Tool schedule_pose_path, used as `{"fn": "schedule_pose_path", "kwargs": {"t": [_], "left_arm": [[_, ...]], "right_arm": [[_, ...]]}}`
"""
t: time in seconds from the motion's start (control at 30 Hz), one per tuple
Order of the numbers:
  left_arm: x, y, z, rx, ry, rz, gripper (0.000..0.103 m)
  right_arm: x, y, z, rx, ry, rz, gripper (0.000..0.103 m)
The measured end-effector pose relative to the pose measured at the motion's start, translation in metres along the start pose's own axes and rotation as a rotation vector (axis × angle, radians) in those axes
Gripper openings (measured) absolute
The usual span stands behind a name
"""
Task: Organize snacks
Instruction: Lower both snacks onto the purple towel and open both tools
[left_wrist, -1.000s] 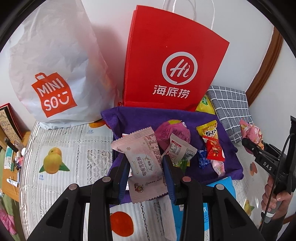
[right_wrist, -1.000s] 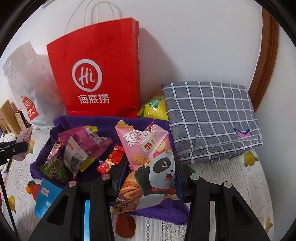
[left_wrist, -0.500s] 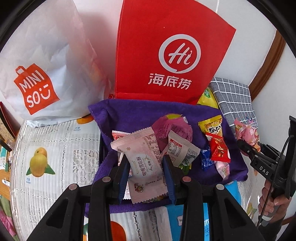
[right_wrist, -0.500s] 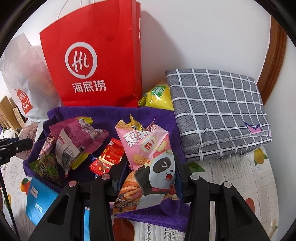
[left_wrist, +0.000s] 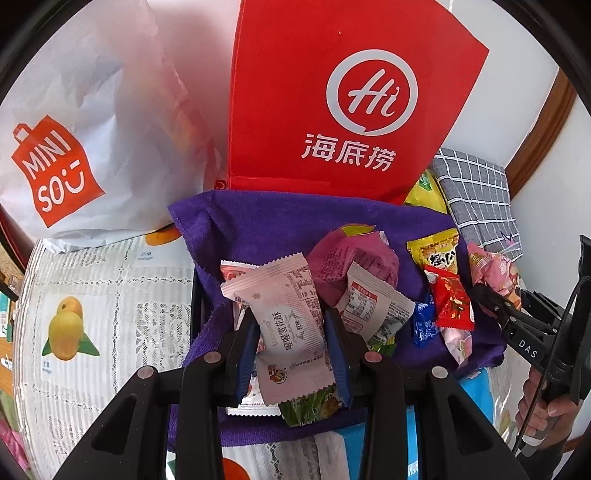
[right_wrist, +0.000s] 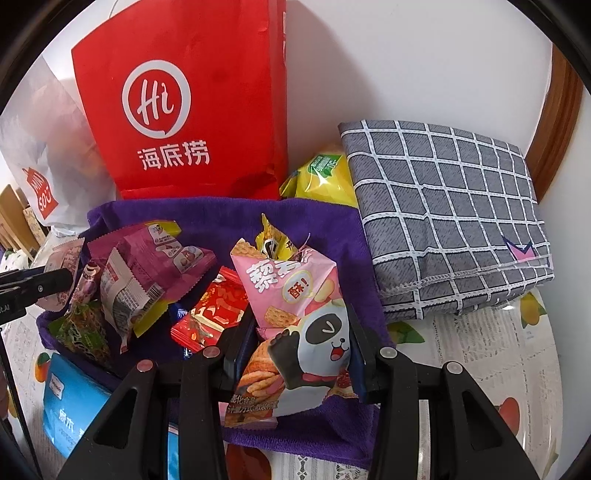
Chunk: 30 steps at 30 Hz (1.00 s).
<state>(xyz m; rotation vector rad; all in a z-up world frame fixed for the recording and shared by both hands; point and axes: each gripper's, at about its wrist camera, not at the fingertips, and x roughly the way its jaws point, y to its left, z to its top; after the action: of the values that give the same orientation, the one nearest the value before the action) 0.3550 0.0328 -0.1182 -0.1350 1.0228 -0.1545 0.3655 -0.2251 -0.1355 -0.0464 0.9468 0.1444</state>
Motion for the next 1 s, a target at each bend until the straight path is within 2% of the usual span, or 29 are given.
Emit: {"fn": "schedule_pose_path", "kwargs": {"t": [1.0], "left_arm": [[0.026, -0.013, 0.004, 0.010, 0.041, 0.022, 0.035]], "right_arm": [[0.016, 0.002, -0.005, -0.013, 0.054, 0.002, 0.043]]}}
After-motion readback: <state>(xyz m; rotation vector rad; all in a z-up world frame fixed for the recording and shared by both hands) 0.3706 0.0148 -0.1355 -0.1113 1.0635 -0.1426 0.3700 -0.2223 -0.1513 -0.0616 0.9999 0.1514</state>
